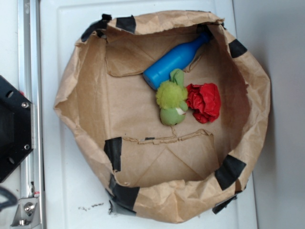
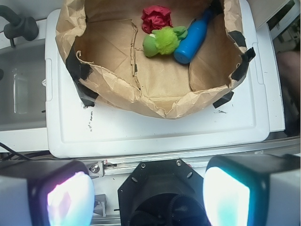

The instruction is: Grab the green animal.

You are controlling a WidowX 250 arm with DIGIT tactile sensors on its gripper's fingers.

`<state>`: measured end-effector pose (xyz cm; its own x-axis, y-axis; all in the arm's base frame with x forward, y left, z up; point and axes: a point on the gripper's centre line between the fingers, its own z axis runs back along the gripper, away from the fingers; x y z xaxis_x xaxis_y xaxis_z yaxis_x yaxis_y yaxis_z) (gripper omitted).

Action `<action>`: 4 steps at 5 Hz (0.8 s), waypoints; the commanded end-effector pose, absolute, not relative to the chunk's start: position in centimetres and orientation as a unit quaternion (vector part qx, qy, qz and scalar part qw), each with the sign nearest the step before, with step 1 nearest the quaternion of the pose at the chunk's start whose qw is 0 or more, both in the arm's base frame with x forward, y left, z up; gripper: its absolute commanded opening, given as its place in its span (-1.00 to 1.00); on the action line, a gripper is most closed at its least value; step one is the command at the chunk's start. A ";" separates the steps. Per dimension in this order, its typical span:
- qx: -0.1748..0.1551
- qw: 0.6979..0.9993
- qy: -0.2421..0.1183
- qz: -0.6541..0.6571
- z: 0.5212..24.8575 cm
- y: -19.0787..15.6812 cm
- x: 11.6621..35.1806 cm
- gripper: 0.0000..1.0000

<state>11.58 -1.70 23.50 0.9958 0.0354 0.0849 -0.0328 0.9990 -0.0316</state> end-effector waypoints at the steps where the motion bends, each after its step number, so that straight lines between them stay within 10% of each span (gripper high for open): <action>1: -0.015 0.999 -0.043 0.017 23.5 -1.7 11.6 1.00; 4: -0.064 0.953 -0.074 0.288 21.5 0.0 23.7 1.00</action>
<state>23.31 -1.18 19.96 0.8384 0.5414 0.0630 -0.5299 0.8367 -0.1382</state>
